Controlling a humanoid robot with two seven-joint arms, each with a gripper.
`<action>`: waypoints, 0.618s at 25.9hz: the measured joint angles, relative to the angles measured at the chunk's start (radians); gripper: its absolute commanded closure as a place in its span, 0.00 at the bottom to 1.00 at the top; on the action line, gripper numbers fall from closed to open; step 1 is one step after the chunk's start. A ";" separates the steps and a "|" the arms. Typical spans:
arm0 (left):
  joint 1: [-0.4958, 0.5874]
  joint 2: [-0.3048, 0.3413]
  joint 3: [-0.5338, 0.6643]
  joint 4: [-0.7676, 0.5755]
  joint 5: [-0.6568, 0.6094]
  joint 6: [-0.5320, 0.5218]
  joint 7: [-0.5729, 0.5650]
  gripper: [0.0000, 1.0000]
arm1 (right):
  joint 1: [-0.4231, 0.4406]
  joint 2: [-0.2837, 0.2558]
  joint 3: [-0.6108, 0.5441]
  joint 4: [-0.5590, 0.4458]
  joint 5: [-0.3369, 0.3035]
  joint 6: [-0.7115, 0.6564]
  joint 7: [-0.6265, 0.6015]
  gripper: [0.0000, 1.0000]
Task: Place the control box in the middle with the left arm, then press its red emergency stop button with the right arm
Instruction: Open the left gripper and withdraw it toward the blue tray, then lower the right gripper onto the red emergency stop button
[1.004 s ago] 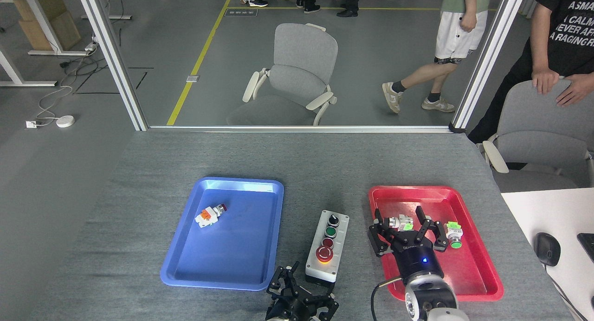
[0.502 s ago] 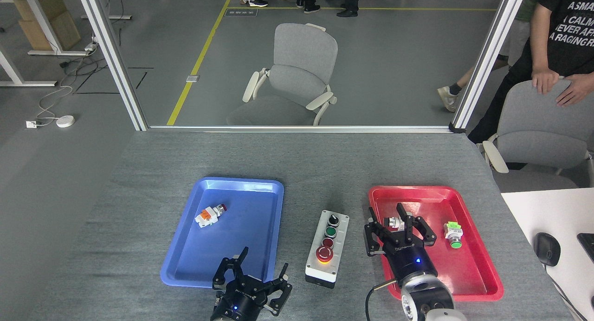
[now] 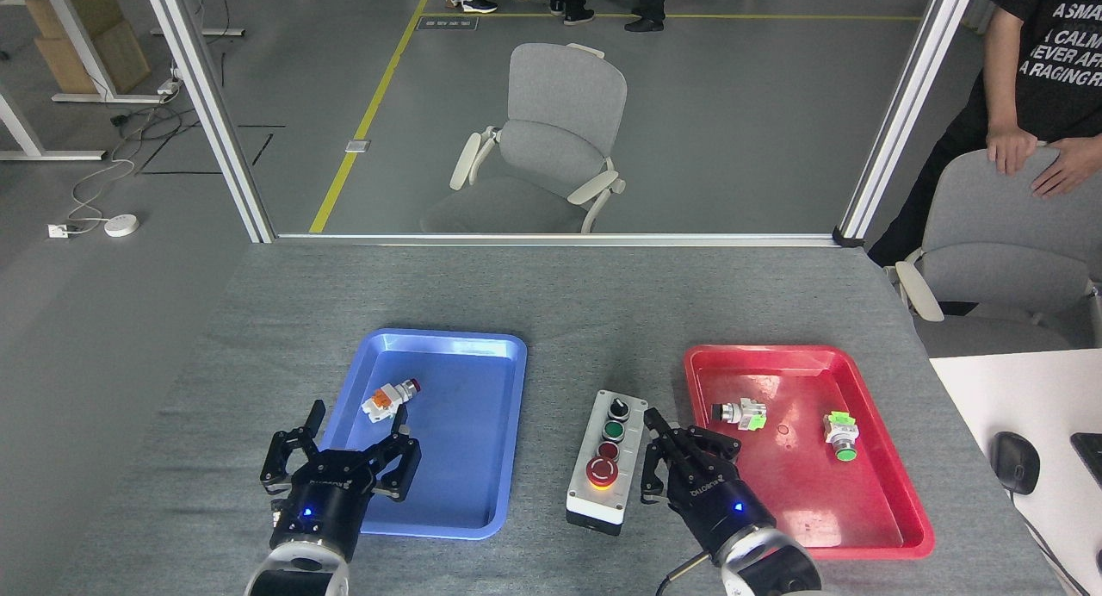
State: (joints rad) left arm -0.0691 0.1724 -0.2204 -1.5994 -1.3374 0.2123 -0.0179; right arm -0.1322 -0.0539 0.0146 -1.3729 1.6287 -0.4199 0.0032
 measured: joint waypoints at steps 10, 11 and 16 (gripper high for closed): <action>-0.042 0.006 0.098 0.058 0.054 -0.008 0.000 0.01 | 0.028 0.000 0.120 0.003 0.001 0.071 0.006 1.00; -0.043 0.005 0.100 0.060 0.055 -0.007 0.000 0.01 | 0.028 0.000 0.127 0.007 0.001 0.071 0.006 1.00; -0.045 0.002 0.107 0.064 0.055 0.002 0.001 0.01 | 0.028 0.000 0.149 0.025 0.005 0.071 0.006 1.00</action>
State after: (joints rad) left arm -0.1144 0.1747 -0.1129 -1.5354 -1.2824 0.2138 -0.0170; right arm -0.1044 -0.0540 0.1638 -1.3483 1.6341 -0.3488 0.0094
